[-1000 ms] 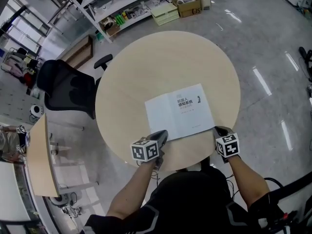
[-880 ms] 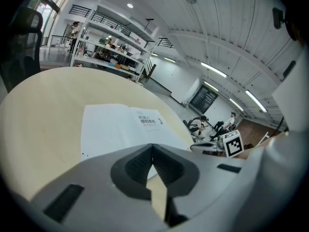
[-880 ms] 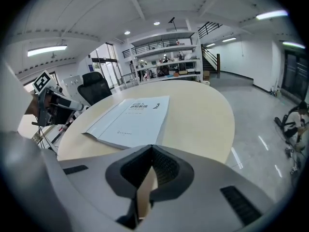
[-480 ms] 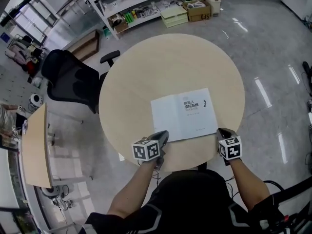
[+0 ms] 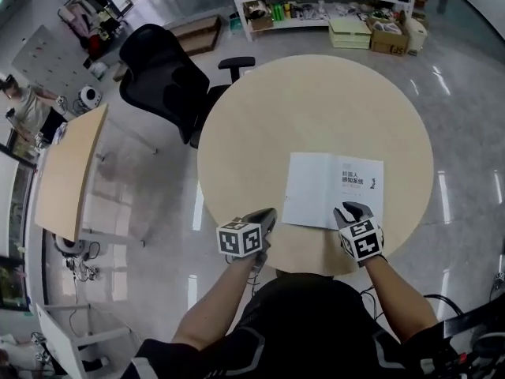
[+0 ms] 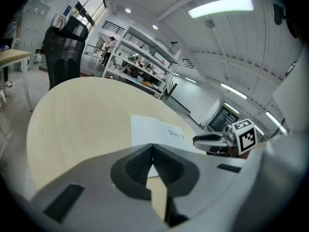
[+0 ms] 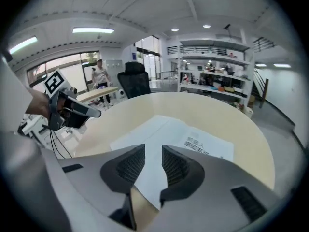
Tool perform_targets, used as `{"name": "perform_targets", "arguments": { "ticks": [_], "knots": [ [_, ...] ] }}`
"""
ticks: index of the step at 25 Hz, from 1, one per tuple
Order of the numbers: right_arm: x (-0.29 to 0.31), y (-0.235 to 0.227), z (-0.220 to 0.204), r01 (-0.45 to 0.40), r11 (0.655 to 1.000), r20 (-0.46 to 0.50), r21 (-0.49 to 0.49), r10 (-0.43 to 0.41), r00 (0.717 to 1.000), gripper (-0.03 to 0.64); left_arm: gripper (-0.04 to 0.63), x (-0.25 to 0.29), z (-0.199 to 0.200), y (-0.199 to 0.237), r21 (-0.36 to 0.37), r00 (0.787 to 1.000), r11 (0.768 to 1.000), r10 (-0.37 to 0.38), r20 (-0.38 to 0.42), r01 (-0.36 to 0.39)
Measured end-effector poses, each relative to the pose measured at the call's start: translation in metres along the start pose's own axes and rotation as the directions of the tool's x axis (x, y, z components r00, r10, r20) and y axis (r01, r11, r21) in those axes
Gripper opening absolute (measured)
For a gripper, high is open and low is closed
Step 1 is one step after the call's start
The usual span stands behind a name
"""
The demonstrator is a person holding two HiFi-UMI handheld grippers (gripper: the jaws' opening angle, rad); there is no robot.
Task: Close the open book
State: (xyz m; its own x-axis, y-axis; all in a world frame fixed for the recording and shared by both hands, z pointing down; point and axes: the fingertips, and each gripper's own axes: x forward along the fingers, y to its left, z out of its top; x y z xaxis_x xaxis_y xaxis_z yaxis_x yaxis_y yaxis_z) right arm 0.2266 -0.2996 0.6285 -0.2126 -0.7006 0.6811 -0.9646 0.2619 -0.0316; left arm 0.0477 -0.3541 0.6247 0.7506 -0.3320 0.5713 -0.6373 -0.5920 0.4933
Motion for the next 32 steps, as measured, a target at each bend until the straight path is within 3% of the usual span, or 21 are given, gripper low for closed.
{"name": "perform_targets", "arguments": {
  "ticks": [2, 4, 6, 8, 11, 14, 21, 27, 32],
  "knots": [
    [0.017, 0.029, 0.010, -0.072, 0.983, -0.046, -0.167, 0.065, 0.997, 0.111, -0.014, -0.011, -0.006, 0.008, -0.023, 0.999, 0.999, 0.034, 0.009, -0.033],
    [0.036, 0.060, 0.011, -0.132, 0.933, -0.113, -0.334, 0.100, 0.989, 0.150, -0.014, -0.022, -0.015, 0.018, -0.041, 0.998, 0.997, 0.064, 0.008, -0.064],
    [0.053, 0.086, 0.006, -0.171, 0.880, -0.164, -0.443, 0.108, 0.981, 0.172, -0.014, -0.031, -0.025, 0.027, -0.053, 0.996, 0.995, 0.086, 0.001, -0.086],
    [0.068, 0.106, -0.002, -0.190, 0.812, -0.196, -0.551, 0.095, 0.976, 0.176, -0.014, -0.038, -0.034, 0.035, -0.074, 0.995, 0.993, 0.097, 0.001, -0.096],
    [0.084, 0.124, -0.018, -0.217, 0.681, -0.229, -0.699, 0.074, 0.971, 0.176, -0.014, -0.045, -0.045, 0.042, -0.102, 0.994, 0.989, 0.109, 0.005, -0.108],
    [0.091, 0.128, -0.032, -0.226, 0.610, -0.248, -0.759, 0.051, 0.968, 0.175, -0.014, -0.047, -0.053, 0.043, -0.121, 0.994, 0.986, 0.112, 0.006, -0.111],
    [0.101, 0.124, -0.036, -0.201, 0.534, -0.229, -0.822, 0.013, 0.973, 0.175, -0.014, -0.046, -0.058, 0.050, -0.188, 0.994, 0.978, 0.103, 0.033, -0.095],
    [0.101, 0.118, -0.037, -0.172, 0.536, -0.217, -0.827, -0.022, 0.976, 0.159, -0.014, -0.045, -0.053, 0.047, -0.175, 0.996, 0.982, 0.080, 0.036, -0.072],
    [0.094, 0.125, -0.033, -0.112, 0.511, -0.148, -0.853, -0.031, 0.988, 0.073, -0.014, -0.044, -0.048, 0.049, -0.155, 0.997, 0.986, 0.071, 0.025, -0.066]
  ]
}}
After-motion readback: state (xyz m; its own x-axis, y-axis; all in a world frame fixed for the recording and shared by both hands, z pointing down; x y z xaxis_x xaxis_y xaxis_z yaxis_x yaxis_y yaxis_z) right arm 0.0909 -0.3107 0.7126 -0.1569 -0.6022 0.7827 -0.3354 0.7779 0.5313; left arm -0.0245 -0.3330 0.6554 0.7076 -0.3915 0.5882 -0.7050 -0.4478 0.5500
